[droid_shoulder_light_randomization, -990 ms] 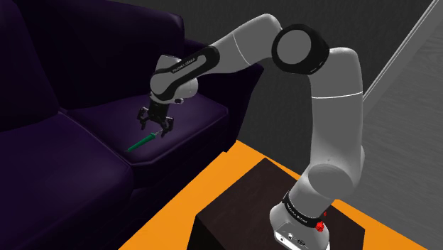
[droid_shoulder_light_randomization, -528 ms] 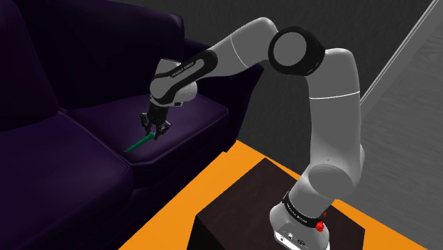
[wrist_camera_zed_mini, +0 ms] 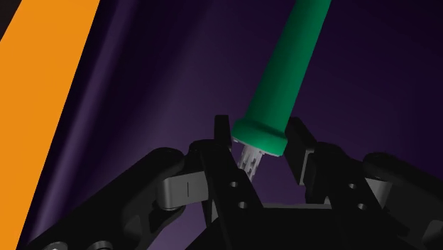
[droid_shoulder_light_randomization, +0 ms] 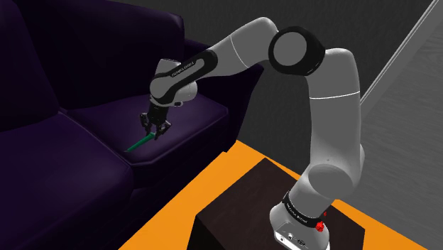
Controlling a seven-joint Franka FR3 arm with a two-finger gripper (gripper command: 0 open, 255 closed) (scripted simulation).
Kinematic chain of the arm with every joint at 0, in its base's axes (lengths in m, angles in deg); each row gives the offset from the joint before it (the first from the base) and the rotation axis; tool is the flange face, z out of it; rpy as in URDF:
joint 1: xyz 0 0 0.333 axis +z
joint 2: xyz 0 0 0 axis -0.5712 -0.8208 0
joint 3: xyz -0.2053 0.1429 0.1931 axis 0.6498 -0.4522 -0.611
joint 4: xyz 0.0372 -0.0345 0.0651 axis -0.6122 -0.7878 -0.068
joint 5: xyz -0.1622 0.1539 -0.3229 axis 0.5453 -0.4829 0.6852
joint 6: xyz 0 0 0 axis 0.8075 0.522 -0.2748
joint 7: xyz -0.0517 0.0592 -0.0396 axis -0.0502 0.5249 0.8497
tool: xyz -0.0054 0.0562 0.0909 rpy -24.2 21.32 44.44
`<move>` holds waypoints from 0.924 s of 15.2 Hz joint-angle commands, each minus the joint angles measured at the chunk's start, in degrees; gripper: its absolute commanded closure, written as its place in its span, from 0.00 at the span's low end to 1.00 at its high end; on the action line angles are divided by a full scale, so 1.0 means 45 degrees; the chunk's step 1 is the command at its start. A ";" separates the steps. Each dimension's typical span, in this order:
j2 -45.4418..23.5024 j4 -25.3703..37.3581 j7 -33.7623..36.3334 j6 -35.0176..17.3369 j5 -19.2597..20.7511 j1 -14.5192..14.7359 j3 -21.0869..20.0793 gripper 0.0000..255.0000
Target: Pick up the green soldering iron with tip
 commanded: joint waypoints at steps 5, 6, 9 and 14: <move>0.0624 -0.0017 0.0061 0.0644 -0.0088 -0.0081 -0.0077 1.00; 0.0736 -0.0001 0.0073 0.0770 -0.0103 -0.0094 -0.0091 1.00; 0.1062 0.0064 0.0109 0.1153 -0.0148 -0.0133 -0.0129 1.00; 0.1571 0.0230 0.0173 0.1813 -0.0219 -0.0191 -0.0184 1.00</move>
